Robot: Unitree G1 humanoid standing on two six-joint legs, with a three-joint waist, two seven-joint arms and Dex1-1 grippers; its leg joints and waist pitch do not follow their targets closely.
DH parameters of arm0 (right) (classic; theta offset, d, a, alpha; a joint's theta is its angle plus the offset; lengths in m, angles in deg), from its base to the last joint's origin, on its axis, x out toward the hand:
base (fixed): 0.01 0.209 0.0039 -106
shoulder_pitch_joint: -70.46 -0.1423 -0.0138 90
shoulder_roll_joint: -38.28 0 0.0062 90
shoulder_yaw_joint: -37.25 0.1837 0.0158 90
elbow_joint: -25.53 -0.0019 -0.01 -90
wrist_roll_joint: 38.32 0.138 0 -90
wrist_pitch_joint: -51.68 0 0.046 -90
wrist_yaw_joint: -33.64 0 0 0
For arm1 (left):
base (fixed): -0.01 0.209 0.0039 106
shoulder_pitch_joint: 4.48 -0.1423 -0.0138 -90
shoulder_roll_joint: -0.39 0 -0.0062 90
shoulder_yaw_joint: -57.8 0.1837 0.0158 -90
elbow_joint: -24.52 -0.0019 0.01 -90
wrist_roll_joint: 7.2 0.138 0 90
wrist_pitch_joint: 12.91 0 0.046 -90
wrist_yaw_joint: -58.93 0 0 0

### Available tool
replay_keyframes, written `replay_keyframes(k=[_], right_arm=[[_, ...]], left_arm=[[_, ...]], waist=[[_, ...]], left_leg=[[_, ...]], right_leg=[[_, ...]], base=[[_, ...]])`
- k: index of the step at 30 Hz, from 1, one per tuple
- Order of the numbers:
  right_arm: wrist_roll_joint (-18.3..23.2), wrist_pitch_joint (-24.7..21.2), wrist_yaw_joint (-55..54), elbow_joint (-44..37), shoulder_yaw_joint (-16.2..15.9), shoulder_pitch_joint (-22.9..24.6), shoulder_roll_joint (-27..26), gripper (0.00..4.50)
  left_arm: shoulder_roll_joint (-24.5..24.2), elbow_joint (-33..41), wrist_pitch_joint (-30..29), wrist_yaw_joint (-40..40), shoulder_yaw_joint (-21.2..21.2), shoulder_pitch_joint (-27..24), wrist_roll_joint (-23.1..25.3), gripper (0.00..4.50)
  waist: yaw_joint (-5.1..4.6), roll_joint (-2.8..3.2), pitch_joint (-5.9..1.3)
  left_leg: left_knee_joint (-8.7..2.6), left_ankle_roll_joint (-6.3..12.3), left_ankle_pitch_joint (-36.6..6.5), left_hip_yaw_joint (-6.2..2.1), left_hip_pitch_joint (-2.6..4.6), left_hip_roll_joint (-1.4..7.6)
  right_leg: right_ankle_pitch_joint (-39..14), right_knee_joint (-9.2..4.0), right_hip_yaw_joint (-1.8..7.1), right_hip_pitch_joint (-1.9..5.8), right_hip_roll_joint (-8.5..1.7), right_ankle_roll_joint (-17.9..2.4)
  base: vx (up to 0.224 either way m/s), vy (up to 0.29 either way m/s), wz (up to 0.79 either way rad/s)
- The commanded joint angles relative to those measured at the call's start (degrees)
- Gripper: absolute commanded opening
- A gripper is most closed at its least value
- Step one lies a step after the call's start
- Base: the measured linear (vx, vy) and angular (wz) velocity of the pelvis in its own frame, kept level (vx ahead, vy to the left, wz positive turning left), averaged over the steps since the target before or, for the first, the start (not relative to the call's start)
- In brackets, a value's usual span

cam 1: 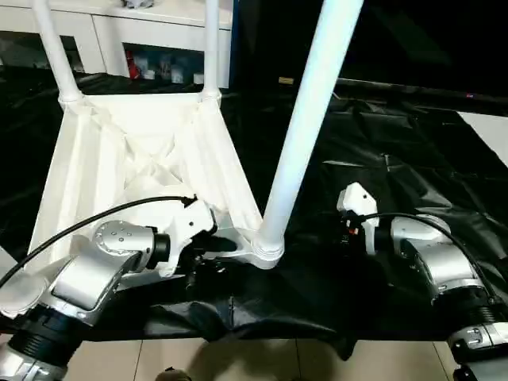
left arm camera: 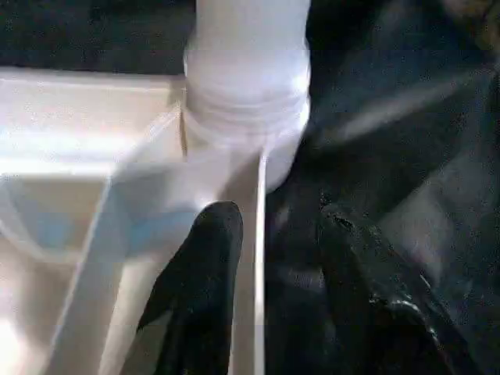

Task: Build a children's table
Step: Rotate leg to tighten

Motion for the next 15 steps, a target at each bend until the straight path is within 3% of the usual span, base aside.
replay_keyframes(k=[1, 15], right_arm=[[0.36, -0.99, 0.45, -1.39, -0.32, 0.43, 0.47, 2.73], [1.41, -2.72, 1.01, -2.74, -1.11, 0.81, 0.27, 2.73]], left_arm=[[-0.34, -0.05, -0.23, 0.11, 1.16, -0.12, 1.37, 1.42], [-0.27, -2.82, -0.19, -0.31, 0.91, 0.53, 2.47, 0.22]], waist=[[0.13, 1.28, -3.38], [0.20, 1.30, -3.48]], left_leg=[[-3.89, -1.24, -22.06, 0.55, 0.82, -0.80], [-3.85, -1.33, -21.78, 0.51, 0.82, -0.85]], right_leg=[[-21.38, -5.18, 1.38, 2.25, -1.93, -8.69], [-20.16, -4.97, 1.37, 2.33, -1.93, -9.27]], base=[[0.000, 0.000, 0.00], [0.000, 0.000, 0.00]])
